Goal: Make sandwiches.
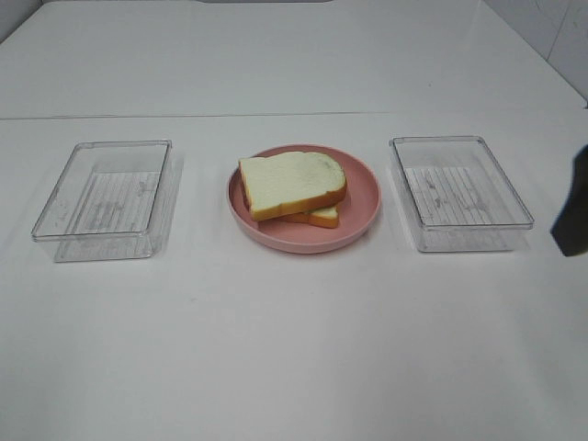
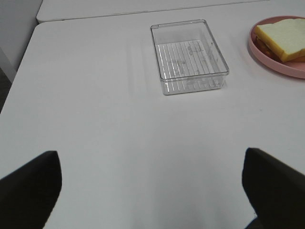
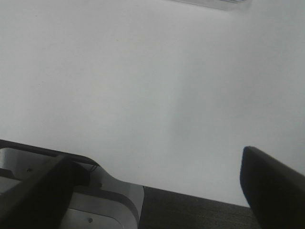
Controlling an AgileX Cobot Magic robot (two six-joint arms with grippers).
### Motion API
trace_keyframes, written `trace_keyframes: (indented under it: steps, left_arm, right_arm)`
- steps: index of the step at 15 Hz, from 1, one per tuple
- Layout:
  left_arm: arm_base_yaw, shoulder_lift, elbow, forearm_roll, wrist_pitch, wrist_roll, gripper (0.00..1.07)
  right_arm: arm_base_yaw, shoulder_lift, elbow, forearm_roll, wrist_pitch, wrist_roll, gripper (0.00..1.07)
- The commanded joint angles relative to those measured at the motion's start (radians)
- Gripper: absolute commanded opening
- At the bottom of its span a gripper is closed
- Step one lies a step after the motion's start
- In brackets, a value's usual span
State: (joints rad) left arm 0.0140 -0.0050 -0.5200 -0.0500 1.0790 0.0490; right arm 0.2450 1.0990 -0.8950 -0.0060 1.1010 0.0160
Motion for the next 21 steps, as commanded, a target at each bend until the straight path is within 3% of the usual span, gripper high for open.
trace_keyframes:
  steps: [1,3,7,10,13,17,21]
  left_arm:
    - [0.000,-0.014,0.002,-0.004,-0.004,-0.005,0.95]
    - [0.000,-0.014,0.002,-0.004,-0.004,-0.005,0.95]
    - [0.000,-0.014,0.002,-0.004,-0.004,-0.005,0.95]
    - [0.000,-0.014,0.002,-0.004,-0.004,-0.005,0.95]
    - [0.000,-0.014,0.002,-0.004,-0.004,-0.005,0.95]
    - [0.000,-0.014,0.002,-0.004,-0.004,-0.005,0.95]
    - [0.000,-0.012,0.002,-0.005,-0.004,-0.005,0.95]
  right_arm:
    - [-0.074,-0.136,0.075,-0.008,0.002,0.006,0.91]
    - [-0.121,-0.371,0.151,-0.019,0.018,0.011,0.91]
    - [-0.120,-0.749,0.288,-0.057,0.026,0.051,0.91]
    - [-0.121,-0.902,0.355,-0.047,0.061,0.051,0.91]
    - [-0.135,-0.961,0.409,-0.042,0.038,0.051,0.90]
    - [-0.245,-1.128,0.445,-0.038,-0.003,0.034,0.90]
    - [-0.256,-1.137,0.445,-0.026,-0.003,0.034,0.90]
